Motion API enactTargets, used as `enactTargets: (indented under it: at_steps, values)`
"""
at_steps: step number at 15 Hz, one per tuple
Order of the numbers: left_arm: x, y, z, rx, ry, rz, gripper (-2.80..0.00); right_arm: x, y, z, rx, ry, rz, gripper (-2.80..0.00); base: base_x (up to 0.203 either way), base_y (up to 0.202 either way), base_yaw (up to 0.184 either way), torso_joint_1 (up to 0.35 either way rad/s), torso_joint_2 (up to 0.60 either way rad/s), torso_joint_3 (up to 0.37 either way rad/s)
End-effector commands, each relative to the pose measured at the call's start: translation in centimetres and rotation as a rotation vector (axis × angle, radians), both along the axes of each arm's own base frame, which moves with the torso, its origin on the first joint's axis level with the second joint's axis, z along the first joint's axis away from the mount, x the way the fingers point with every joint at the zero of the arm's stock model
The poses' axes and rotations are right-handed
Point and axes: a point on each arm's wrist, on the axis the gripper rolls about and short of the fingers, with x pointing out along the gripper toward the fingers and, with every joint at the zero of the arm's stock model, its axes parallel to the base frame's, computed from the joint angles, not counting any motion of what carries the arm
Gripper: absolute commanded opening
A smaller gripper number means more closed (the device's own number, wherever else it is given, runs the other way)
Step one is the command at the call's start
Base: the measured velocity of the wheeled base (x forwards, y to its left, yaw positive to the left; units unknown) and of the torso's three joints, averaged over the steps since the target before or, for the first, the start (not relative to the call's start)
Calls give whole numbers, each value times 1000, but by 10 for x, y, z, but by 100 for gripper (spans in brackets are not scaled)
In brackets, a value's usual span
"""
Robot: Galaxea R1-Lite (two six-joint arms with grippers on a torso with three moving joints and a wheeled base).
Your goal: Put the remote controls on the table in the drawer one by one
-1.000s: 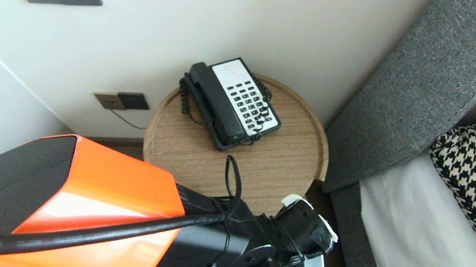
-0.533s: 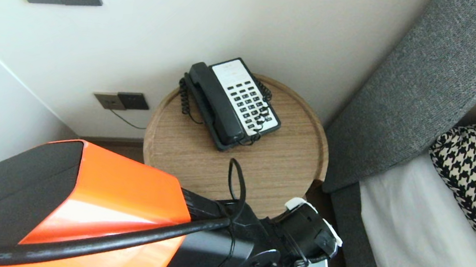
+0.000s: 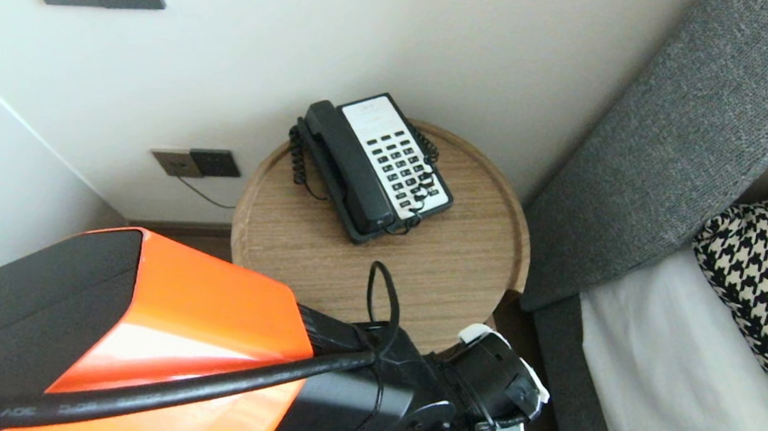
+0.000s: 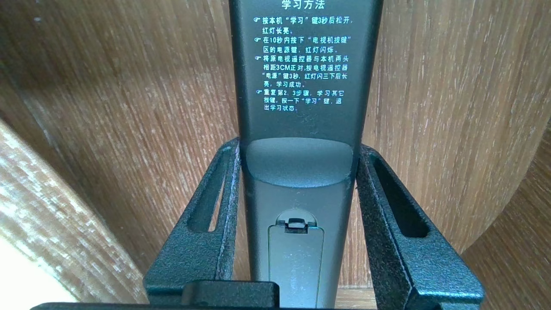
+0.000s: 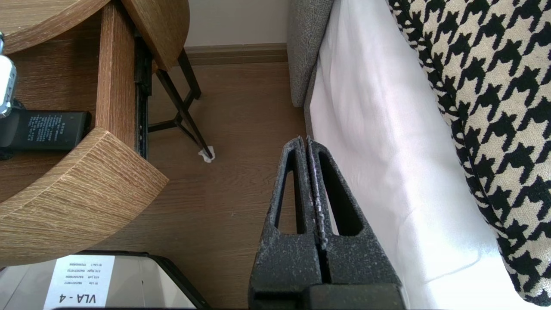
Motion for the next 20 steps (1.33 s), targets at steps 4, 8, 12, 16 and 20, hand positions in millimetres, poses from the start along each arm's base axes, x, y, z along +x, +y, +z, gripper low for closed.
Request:
enactTargets:
  at_steps: [4,8,12,16,20]
  values:
    - [2,-6,-4,2,3,-5,-280,-1,0,0,0,-7,0,-280,0,0,0,0,0,0]
    - [3,-10,-9,3,4,-6,-280,-1,0,0,0,-7,0,-280,0,0,0,0,0,0]
    - [3,-10,-9,9,6,-6,-280,-1,0,0,0,-7,0,-280,0,0,0,0,0,0]
    - [3,-10,-10,13,7,-7,-280,-1,0,0,0,-7,0,-280,0,0,0,0,0,0]
    - [6,-6,-10,19,8,-1,-280,-1,0,0,0,-7,0,-280,0,0,0,0,0,0]
